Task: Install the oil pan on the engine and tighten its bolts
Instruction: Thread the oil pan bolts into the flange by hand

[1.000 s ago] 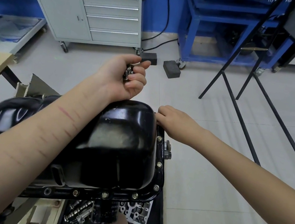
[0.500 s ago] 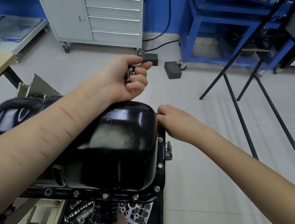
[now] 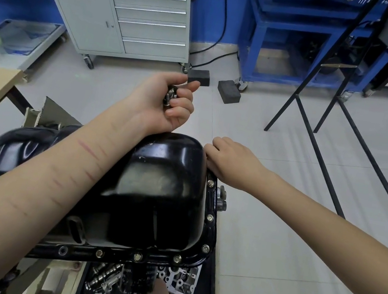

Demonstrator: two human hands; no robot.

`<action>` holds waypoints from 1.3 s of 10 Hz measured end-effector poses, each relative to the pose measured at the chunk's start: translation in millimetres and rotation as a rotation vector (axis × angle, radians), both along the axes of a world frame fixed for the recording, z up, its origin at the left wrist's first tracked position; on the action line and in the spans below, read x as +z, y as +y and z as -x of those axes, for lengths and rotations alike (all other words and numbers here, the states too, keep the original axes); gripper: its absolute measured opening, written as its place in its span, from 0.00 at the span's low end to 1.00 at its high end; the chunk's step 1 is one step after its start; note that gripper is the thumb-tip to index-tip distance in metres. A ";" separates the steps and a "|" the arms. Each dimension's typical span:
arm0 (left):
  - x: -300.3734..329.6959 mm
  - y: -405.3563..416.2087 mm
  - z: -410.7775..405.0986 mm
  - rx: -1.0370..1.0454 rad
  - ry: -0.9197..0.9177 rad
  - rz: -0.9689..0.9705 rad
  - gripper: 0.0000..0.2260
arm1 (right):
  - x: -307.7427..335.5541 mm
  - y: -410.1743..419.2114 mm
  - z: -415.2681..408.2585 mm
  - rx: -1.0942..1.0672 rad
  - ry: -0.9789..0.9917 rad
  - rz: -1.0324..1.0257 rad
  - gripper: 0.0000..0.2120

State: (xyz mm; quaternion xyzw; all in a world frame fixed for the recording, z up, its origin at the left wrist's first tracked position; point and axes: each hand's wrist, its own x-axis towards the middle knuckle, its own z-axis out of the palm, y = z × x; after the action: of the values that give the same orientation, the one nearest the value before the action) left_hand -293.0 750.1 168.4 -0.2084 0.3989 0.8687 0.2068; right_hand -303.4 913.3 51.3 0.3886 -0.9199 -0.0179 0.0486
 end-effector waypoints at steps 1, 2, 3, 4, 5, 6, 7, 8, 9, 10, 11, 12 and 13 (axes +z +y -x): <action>-0.5 -0.1 0.2 -0.001 0.002 0.005 0.12 | -1.4 1.4 2.0 -0.013 -0.021 -0.004 0.12; 0.0 0.1 -0.4 0.002 0.003 0.012 0.12 | 0.9 -4.7 -0.7 0.030 0.055 0.104 0.11; 1.1 0.4 -1.4 0.006 0.010 0.013 0.12 | 3.2 -3.9 -0.2 -0.046 0.001 0.039 0.18; 1.7 2.5 -1.0 0.031 0.022 0.010 0.13 | 26.7 -5.3 6.9 -0.177 -0.160 0.496 0.15; 1.9 4.4 -0.9 0.104 0.047 -0.009 0.15 | 61.4 -17.9 9.8 -0.146 -0.184 0.996 0.10; 2.6 3.2 -2.6 0.135 0.075 -0.087 0.19 | 85.9 -33.4 3.5 -0.108 -0.250 1.133 0.11; 1.7 0.2 -2.8 0.174 0.062 -0.197 0.21 | 91.0 -45.7 -1.8 -0.053 -0.221 1.065 0.11; 2.4 -2.7 -4.0 0.200 0.023 -0.257 0.18 | 89.8 -58.0 0.9 -0.029 -0.130 0.863 0.10; 5.8 -14.4 -0.8 0.228 -0.002 -0.218 0.20 | 95.4 -69.8 6.3 -0.013 -0.101 0.804 0.09; 14.7 -30.8 4.4 0.211 0.024 -0.170 0.24 | 105.3 -85.1 10.3 0.033 -0.068 0.834 0.08; 19.1 -47.8 9.7 0.191 0.023 -0.166 0.25 | 113.7 -100.6 18.7 0.046 -0.124 0.782 0.09; 15.2 -64.8 15.1 0.173 -0.016 -0.183 0.26 | 119.3 -115.8 23.7 0.055 -0.196 0.730 0.07; 12.9 -75.7 20.7 0.152 -0.073 -0.194 0.20 | 123.1 -129.0 24.2 0.057 -0.264 0.779 0.05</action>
State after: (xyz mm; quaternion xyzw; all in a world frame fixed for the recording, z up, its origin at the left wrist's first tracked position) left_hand -313.6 674.4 181.3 -0.2483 0.2882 0.9083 0.1741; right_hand -327.6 784.3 174.4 0.3654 -0.8452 0.3828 0.0743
